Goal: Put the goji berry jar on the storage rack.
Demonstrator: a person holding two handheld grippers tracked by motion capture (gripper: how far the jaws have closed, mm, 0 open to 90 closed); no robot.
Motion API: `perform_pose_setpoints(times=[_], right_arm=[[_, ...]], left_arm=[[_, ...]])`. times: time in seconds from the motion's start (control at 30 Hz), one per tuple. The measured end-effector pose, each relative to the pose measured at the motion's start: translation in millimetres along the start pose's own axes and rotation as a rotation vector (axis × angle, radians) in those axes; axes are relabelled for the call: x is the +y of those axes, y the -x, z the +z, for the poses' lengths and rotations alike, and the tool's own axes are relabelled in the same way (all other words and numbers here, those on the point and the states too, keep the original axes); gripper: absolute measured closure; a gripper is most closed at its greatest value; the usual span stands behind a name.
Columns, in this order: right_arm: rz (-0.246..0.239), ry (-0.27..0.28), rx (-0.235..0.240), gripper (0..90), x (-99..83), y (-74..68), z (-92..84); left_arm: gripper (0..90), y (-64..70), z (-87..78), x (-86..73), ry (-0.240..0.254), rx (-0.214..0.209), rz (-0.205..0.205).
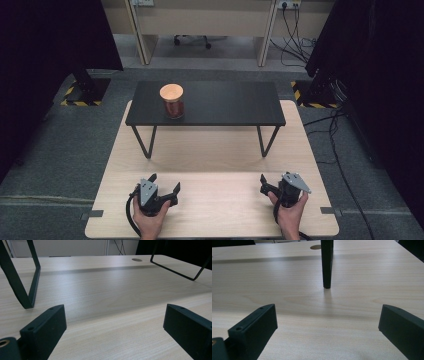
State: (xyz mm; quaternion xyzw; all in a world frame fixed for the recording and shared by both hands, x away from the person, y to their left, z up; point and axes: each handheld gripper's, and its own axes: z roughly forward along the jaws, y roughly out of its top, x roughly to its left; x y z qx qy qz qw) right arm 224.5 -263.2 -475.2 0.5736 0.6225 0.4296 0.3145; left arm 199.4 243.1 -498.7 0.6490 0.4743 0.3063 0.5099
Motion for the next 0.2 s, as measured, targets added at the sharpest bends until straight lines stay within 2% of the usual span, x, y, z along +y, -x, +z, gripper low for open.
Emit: perform_pose_setpoints(times=[0.2], right_arm=[[-0.002,-0.001,0.001,1.9,0.2,0.0,0.1]], left_arm=[[3.8,1.1,2.8,5.1,-0.029,0.009,-0.004]])
